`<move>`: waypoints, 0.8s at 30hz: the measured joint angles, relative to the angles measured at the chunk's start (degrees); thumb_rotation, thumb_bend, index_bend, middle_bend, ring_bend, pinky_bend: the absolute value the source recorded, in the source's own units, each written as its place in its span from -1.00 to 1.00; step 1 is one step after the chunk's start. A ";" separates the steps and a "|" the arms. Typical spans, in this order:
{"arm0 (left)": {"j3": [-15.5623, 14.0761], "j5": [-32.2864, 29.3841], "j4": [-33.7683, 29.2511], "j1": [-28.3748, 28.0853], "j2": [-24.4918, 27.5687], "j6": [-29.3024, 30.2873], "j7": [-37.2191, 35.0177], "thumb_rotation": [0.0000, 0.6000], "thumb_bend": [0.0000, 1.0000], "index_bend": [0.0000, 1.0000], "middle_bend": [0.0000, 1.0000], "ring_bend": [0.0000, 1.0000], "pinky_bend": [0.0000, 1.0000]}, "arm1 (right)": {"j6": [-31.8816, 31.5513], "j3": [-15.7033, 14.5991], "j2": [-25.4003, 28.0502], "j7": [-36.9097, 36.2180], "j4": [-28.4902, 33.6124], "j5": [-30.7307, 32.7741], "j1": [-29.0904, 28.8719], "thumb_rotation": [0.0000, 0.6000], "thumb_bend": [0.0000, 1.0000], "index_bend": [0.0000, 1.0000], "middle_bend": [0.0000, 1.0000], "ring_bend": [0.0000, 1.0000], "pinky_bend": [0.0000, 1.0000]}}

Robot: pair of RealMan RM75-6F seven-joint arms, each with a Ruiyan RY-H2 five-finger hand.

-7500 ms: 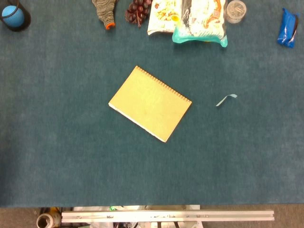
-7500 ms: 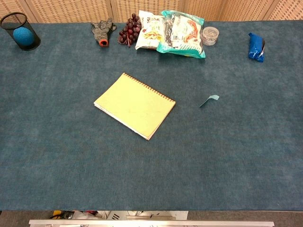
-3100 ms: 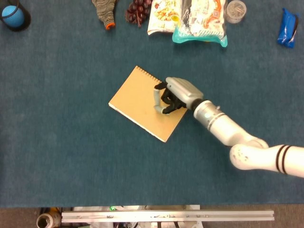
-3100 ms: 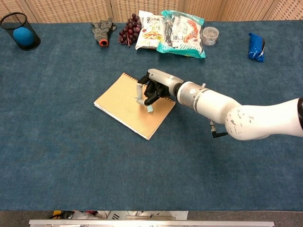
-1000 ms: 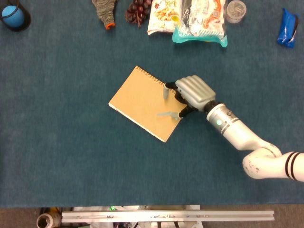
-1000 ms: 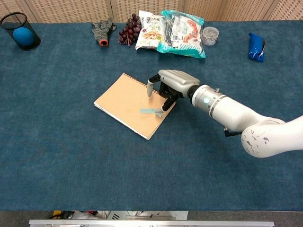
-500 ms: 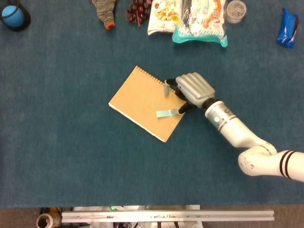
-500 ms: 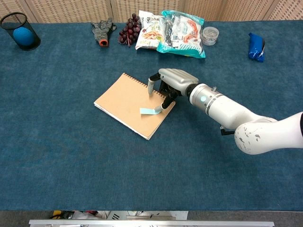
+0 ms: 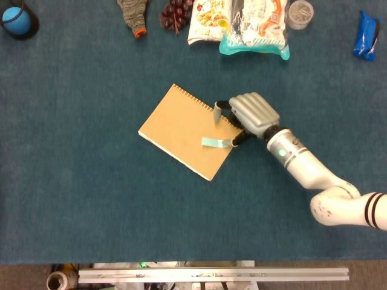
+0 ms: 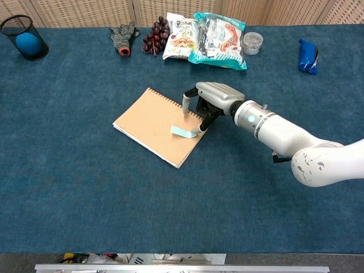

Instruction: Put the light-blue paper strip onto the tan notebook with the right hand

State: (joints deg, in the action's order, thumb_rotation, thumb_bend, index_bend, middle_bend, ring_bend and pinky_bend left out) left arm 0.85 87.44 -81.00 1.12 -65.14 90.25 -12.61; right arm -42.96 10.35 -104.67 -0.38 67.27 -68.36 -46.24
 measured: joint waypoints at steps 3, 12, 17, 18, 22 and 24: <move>0.00 0.02 -0.07 0.01 0.04 0.00 0.04 1.00 -0.48 -0.63 -0.45 -0.46 -0.55 | -0.01 -0.15 0.02 0.24 -0.24 0.23 0.22 1.00 -0.85 -0.05 1.00 1.00 1.00; 0.00 -0.04 -0.02 0.18 0.00 0.17 -0.07 1.00 -0.48 -0.63 -0.45 -0.46 -0.55 | 0.37 0.08 -0.79 1.19 -1.39 1.00 0.08 1.00 -0.85 -0.05 1.00 1.00 1.00; 0.07 -0.03 0.04 0.23 0.03 0.28 -0.24 1.00 -0.48 -0.63 -0.45 -0.46 -0.55 | 0.12 0.19 -0.71 1.38 -0.95 0.86 0.11 1.00 -0.85 -0.05 1.00 1.00 1.00; 0.06 0.00 0.05 0.22 0.03 0.27 -0.24 1.00 -0.48 -0.63 -0.45 -0.46 -0.55 | 0.03 0.23 -0.61 1.33 -0.76 0.80 0.14 1.00 -0.85 -0.05 1.00 1.00 1.00; 0.05 0.09 0.04 0.18 0.02 0.24 -0.25 1.00 -0.48 -0.63 -0.45 -0.46 -0.55 | -0.47 0.49 0.13 0.89 0.52 0.47 0.36 1.00 -0.85 -0.05 1.00 1.00 1.00; 0.06 0.16 0.05 0.15 -0.02 0.26 -0.25 1.00 -0.48 -0.63 -0.45 -0.46 -0.55 | -0.56 0.47 0.55 0.85 1.06 0.33 0.46 1.00 -0.85 -0.05 1.00 1.00 1.00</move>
State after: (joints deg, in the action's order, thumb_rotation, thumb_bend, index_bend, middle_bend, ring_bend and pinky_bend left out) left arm 0.91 87.60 -80.94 1.27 -65.17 90.52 -12.86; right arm -43.52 10.82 -104.11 0.47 68.33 -68.03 -45.78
